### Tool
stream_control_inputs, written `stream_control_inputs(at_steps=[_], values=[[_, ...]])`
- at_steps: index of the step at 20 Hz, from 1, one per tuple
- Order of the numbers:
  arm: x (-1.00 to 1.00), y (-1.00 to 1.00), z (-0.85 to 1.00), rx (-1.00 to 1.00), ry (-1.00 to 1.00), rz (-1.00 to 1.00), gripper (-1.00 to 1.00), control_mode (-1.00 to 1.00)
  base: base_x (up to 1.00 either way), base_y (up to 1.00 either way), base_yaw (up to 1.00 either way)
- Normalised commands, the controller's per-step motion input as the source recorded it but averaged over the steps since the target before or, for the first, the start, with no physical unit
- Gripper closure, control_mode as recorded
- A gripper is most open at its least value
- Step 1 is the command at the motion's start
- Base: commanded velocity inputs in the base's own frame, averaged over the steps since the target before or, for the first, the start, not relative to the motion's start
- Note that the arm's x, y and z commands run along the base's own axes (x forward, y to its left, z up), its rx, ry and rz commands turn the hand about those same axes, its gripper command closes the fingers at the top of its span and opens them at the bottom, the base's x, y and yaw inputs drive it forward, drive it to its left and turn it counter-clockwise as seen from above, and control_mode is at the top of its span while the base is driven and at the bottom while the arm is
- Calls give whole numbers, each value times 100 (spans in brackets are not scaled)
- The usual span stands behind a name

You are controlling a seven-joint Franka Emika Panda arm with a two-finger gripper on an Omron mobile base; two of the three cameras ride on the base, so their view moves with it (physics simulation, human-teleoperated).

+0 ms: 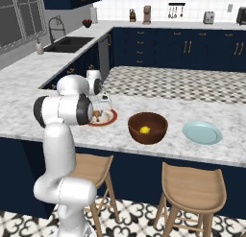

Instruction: Pick the chicken drumstick and lemon from their plates and place them in the bowl. Then put the bowl in the fridge.

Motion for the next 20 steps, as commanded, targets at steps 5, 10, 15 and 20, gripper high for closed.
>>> stream_control_inputs(at_steps=[5,10,15,20], values=[[-77,-82,70,0,-3,-5,100,-100,0,0,0],[-26,-92,66,0,0,-1,100,-100,0,0,0],[0,-99,30,0,0,0,100,-100,0,0,0],[36,-81,2,0,2,0,100,-100,0,0,0]])
